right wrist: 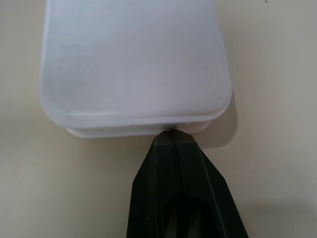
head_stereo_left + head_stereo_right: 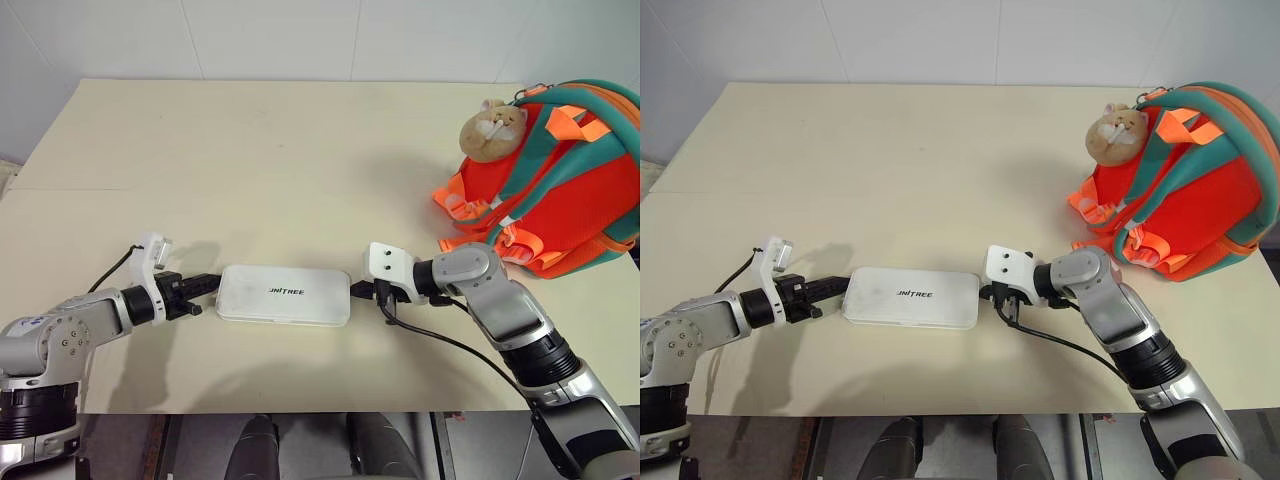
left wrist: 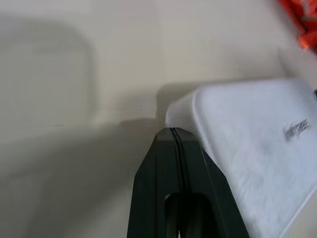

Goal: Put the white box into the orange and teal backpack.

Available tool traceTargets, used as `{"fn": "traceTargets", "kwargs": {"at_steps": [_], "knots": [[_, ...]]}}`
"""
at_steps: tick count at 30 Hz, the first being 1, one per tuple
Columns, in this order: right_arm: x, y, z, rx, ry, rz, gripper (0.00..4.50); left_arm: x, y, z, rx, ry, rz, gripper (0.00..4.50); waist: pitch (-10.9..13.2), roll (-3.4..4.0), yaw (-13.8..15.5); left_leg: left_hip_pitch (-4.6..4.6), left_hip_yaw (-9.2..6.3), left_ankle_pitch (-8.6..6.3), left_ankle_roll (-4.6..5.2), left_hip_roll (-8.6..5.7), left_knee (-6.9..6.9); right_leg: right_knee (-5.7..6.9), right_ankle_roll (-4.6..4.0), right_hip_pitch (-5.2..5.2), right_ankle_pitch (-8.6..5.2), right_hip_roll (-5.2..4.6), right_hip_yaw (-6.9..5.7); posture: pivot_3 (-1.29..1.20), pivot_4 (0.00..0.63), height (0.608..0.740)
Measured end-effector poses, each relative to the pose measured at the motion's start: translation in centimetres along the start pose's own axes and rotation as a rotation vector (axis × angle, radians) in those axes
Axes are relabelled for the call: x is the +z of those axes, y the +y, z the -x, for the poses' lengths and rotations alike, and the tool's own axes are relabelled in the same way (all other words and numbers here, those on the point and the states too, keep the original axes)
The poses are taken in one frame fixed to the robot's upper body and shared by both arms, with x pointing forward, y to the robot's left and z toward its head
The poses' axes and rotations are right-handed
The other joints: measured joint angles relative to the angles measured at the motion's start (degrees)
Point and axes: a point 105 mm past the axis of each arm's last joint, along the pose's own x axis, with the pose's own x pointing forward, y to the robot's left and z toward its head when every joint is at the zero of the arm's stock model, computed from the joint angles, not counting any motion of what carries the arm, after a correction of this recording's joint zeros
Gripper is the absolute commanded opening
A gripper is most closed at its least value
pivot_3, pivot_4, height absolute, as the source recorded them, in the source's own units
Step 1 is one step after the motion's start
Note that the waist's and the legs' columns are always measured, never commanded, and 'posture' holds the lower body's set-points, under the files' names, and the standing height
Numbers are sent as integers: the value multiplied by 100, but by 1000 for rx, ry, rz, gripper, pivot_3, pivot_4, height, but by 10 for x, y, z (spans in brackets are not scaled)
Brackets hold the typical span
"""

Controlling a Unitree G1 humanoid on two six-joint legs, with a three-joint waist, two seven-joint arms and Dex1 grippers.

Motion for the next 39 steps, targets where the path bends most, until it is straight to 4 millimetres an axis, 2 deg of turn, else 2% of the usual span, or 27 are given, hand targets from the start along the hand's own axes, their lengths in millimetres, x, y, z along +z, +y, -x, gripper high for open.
{"fn": "traceTargets", "kwargs": {"at_steps": [7, 13, 21, 24, 28, 36, 38, 39], "knots": [[1, -1, 0, -1, -8, 18, 7, -8, 4, 1, 17, 15, -3, 14, 0, 0, -8, 0, 1, 0, 1, 0, 0, -1, 0, 1, 0, 0, 1, 0, 150, 740], [-10, -10, 5, -25, 22, 22, 7, -7, 9, 7, 40, 22, -14, 14, 0, 0, -2, 0, 0, -1, 1, 0, 1, -1, 0, 1, 0, 0, 0, 0, 150, 740], [-24, -45, 18, -146, 75, 41, 7, 11, 26, 23, 119, -67, -15, 14, 0, 0, -3, 0, 1, -1, 2, 0, 1, -2, 0, 1, 0, -1, 1, 0, 150, 740], [-27, -61, 25, -223, 85, 45, 0, 28, 37, 26, 185, -143, -64, 574, 0, 0, 6, 0, 0, 0, 1, 0, 1, -1, 0, 1, 0, -1, 0, 0, 150, 740], [-11, -77, 30, -305, 10, 76, 908, 55, 52, 35, 262, -266, -61, 1816, 0, 0, 3, -3, 0, 0, 1, 0, 0, -3, 2, 0, 1, -1, 0, 0, 150, 740], [2, -82, 35, -346, -60, 72, 3644, 70, 51, 38, 242, -322, -53, 4402, 1, 0, -6, -5, 1, -2, 0, 0, -4, -2, 3, -3, -1, -1, 0, 0, 150, 740], [8, -81, 35, -346, -75, 88, 4334, 76, 50, 40, 233, -338, -56, 4500, 1, 0, -6, -4, 1, -2, 1, 0, -2, 0, 3, -3, -1, -1, 0, 0, 150, 740], [10, -81, 36, -345, -84, 95, 4489, 77, 50, 41, 228, -342, -58, 4500, 1, 0, -12, -4, 2, -2, 1, 0, -1, 0, 3, -2, -1, -1, 0, 0, 150, 740]]}}
